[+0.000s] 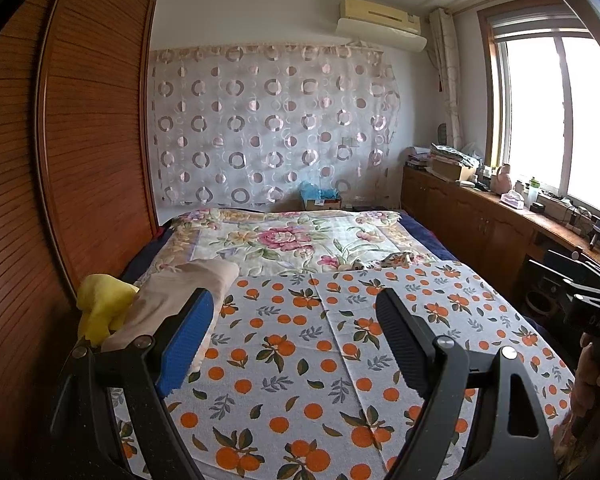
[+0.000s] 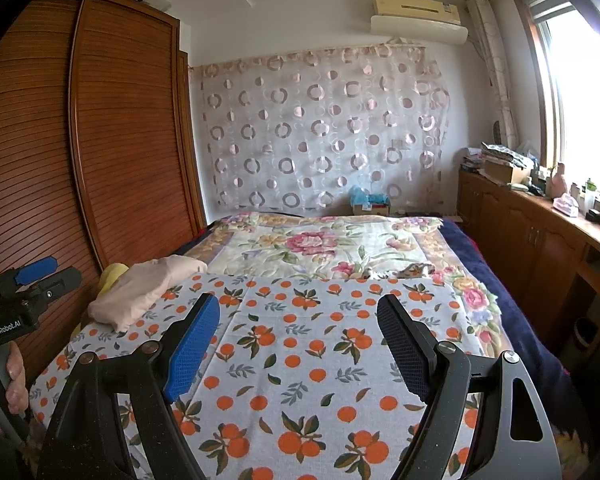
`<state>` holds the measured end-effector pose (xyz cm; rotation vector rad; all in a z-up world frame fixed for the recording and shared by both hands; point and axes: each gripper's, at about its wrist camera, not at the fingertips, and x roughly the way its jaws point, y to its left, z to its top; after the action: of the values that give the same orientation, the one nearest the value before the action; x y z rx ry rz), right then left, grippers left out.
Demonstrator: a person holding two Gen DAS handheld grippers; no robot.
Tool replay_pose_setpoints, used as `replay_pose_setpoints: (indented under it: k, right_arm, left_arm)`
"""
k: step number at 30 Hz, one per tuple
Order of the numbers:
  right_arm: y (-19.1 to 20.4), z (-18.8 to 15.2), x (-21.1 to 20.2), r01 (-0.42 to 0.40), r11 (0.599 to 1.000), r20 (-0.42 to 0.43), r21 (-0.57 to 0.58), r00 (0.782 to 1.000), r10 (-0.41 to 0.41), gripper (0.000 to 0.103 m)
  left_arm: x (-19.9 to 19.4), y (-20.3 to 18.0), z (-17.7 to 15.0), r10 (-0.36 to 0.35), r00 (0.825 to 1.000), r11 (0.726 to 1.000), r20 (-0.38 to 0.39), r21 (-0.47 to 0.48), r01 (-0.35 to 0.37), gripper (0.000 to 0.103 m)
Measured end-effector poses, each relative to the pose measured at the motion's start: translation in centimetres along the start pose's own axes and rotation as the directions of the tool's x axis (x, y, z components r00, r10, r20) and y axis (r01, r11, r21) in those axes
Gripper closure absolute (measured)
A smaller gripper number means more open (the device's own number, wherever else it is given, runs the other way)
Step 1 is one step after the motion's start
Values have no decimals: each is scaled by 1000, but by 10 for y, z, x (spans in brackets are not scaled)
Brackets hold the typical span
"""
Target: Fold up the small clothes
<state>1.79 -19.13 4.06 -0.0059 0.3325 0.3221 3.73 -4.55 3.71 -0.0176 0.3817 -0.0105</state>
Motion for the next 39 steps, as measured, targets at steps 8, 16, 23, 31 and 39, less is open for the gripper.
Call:
replay_pose_setpoints:
  k: [8, 16, 23, 31, 39]
  right_arm:
    - [-4, 0, 0, 0, 1000, 4, -4, 1000, 0, 20]
    - [-6, -2, 0, -2, 1000, 3, -6, 1000, 2, 20]
    - [-7, -2, 1, -1, 1000, 2, -7, 1000, 1, 20]
    - [-8, -1, 1, -2, 1000, 1, -7, 1000, 2, 20]
    - [-8, -3, 0, 0, 1000, 3, -8, 1000, 0, 20]
  left_arm:
    - [0, 0, 0, 0, 1000, 1000, 1, 1, 0, 19]
    - [0, -1, -1, 1, 1000, 1000, 1, 1, -1, 19]
    - [1, 0, -2, 0, 1000, 1000, 1, 0, 0, 19]
    - [1, 0, -2, -1, 1000, 1000, 4, -2, 1, 19]
    - [0, 1, -2, 0, 1000, 1000, 5, -1, 0, 19]
